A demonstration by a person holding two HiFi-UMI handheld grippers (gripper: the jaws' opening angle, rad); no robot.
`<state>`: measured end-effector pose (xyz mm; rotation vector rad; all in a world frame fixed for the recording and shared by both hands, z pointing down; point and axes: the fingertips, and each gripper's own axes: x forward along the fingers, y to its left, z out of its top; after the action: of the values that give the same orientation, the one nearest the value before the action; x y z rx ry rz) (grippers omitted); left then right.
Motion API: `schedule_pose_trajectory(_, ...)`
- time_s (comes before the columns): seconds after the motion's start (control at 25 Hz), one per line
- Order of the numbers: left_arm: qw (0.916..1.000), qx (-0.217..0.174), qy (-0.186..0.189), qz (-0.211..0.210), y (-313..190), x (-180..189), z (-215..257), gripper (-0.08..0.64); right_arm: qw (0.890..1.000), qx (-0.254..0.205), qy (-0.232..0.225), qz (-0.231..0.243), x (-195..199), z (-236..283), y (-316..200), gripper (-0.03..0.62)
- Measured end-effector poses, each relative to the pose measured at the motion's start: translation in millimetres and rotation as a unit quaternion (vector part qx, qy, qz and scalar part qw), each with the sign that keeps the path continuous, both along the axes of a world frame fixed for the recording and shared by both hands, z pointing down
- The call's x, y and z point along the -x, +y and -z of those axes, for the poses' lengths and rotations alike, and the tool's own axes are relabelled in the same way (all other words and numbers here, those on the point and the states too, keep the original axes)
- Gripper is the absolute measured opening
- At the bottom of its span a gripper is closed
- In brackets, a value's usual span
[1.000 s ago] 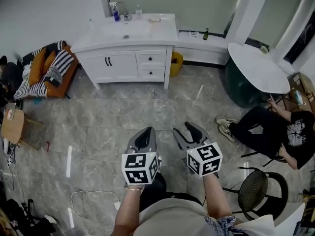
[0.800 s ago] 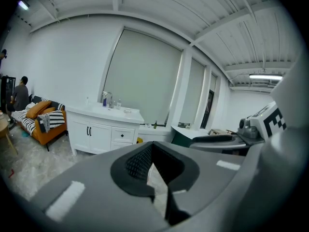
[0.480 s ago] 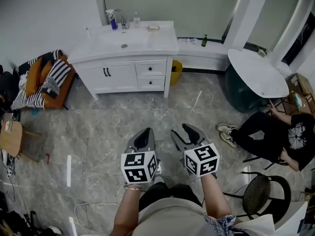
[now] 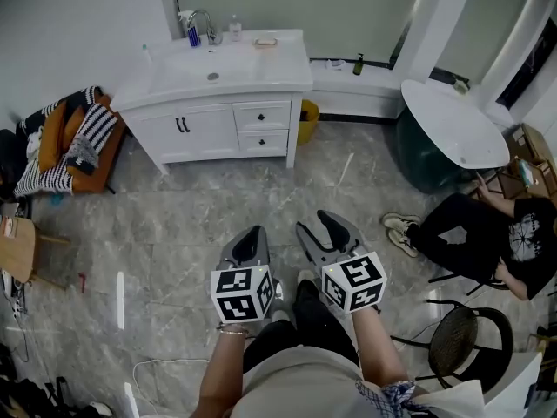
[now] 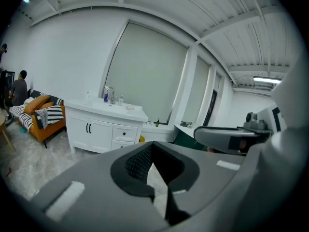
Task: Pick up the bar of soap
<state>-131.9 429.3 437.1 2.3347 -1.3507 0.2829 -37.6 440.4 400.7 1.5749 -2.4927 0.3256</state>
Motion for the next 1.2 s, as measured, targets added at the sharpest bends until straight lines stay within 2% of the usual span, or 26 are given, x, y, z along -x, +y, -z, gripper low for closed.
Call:
schedule_pose_trajectory(0.24,0.9999,0.001,-0.003,0.011,-25.5,-3.7,-10.1,0.009,1.0,0.011,-0.005,0.011,-7.0,-11.1,-30.3,0.198)
schedule_pose_trajectory(0.44,0.9995,-0.014,-0.002,0.027,-69.2,-10.2,-4.6,0.009,1.0,0.015,-0.004,0.009,-26.3,-16.1,-77.5,0.198)
schedule_pose_trajectory(0.56,0.999,-0.015,0.008,0.042,-103.3,-18.6,-1.8,0.009,0.999,0.02,0.002,0.027,-36.0,-17.8,-108.2,0.198)
schedule_pose_trajectory(1.04,0.999,-0.018,-0.007,0.04,-220.9,-87.2,6.8,0.009,0.999,0.016,0.041,0.009,-105.9,-11.8,-235.8,0.199)
schedule_pose_trajectory(1.2,0.9988,-0.025,-0.009,0.04,-250.9,-106.3,12.6,0.009,0.998,0.018,0.05,0.014,-123.0,-12.9,-267.2,0.222)
